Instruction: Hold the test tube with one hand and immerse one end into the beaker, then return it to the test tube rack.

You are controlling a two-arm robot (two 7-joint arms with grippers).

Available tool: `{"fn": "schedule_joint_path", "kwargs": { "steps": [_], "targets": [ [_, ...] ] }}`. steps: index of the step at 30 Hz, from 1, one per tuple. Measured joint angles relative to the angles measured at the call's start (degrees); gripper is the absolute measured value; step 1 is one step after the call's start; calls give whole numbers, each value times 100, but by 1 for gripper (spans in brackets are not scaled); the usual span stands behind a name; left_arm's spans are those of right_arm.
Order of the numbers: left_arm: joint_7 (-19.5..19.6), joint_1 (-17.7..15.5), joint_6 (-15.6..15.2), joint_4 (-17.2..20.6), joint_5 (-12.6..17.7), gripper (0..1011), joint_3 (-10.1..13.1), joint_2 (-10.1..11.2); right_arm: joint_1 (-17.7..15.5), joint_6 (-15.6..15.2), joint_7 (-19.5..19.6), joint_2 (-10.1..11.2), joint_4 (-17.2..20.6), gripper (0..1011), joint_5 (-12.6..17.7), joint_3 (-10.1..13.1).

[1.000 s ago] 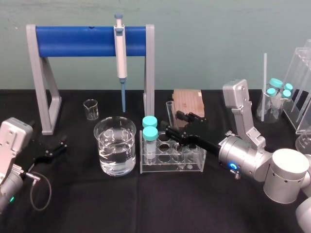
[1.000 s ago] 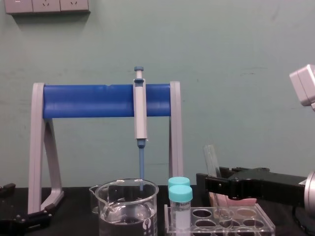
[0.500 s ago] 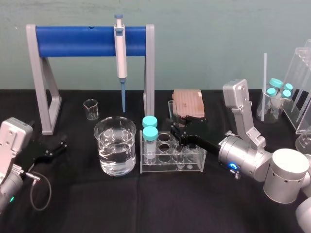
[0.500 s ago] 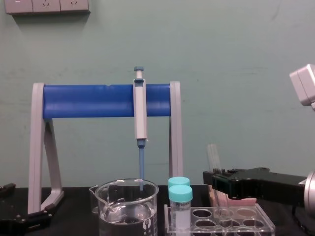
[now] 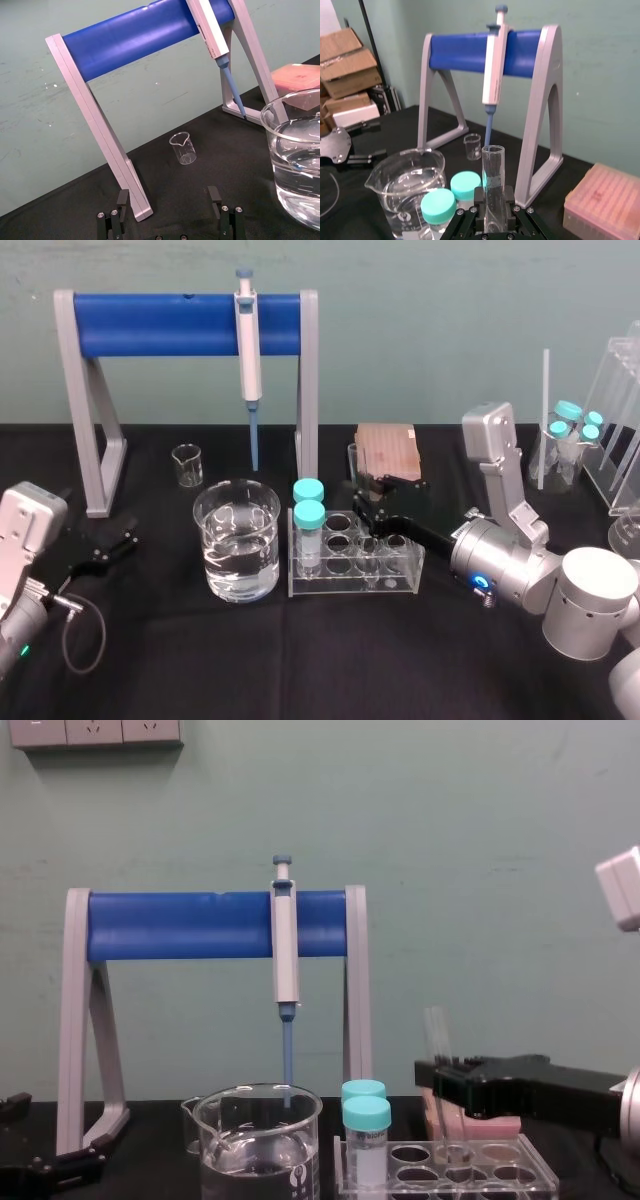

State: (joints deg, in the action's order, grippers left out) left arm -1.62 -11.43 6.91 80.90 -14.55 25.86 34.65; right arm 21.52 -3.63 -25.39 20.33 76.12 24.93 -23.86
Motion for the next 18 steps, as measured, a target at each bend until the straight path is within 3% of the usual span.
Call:
{"fn": "schedule_joint_path", "kwargs": {
  "steps": [10,18],
  "targets": [
    [0,0,0,0,0,1000,0,0,-125,468,6,-78,65,225,-7,168],
    [0,0,0,0,0,1000,0,0,-191,585,-7,-87,206,225,87,304]
  ]
}}
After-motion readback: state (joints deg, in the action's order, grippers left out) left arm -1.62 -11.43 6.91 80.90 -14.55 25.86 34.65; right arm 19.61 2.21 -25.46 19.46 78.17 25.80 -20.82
